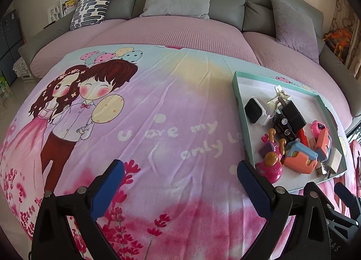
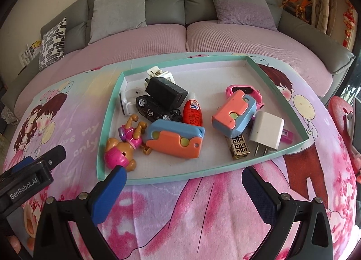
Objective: Organize rigid objects
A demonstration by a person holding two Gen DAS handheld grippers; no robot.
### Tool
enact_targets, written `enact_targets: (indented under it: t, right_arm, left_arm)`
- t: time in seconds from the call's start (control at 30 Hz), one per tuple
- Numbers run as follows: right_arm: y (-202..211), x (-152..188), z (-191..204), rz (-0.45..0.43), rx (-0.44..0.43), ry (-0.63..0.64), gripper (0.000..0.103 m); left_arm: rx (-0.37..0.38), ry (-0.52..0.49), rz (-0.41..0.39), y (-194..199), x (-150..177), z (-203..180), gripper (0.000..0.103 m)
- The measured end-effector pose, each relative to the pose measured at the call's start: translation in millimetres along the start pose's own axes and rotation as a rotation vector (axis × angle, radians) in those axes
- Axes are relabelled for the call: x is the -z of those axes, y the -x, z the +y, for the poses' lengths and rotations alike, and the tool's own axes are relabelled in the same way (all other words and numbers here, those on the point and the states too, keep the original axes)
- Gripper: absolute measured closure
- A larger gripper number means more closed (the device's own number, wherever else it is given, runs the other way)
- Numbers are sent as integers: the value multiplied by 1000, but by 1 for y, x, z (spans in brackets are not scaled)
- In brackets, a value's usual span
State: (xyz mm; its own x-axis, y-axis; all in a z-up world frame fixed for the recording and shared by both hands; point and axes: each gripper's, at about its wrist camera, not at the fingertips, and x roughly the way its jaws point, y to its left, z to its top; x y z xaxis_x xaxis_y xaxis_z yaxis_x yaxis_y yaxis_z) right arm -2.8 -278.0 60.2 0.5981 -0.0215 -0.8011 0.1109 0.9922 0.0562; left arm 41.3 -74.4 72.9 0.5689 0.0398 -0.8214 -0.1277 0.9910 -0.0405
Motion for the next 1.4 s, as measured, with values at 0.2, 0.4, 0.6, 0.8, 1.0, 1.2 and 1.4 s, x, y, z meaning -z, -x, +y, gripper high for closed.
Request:
enact_targets:
  t: [0.2, 0.4, 0.6, 0.8, 1.0, 1.2, 1.4]
  right_arm:
    - [-1, 12, -3, 24, 15, 5, 0]
    - [-11, 16, 0, 48, 21, 23, 0]
    - [-20, 20, 7, 78, 31, 62, 0]
    - [-20, 20, 9, 86, 39, 69, 0]
    - [-28, 19, 3, 108, 40, 49, 0]
    - [-34, 20, -1, 122, 36, 38, 0]
    - [-42, 20, -4, 130, 36, 35, 0]
  left_arm:
    - [-42, -28, 32, 2, 15, 8, 3]
    - [-51, -52, 85, -8, 26, 12, 3]
    - [-52, -103, 136, -23, 31, 5, 3]
    - [-68, -111, 157, -28, 33, 6, 3]
    - [-82, -137, 179, -34, 35, 6, 3]
    - [-82, -158, 184, -37, 34, 5, 3]
    - [-67, -151, 192, -41, 34, 5, 3]
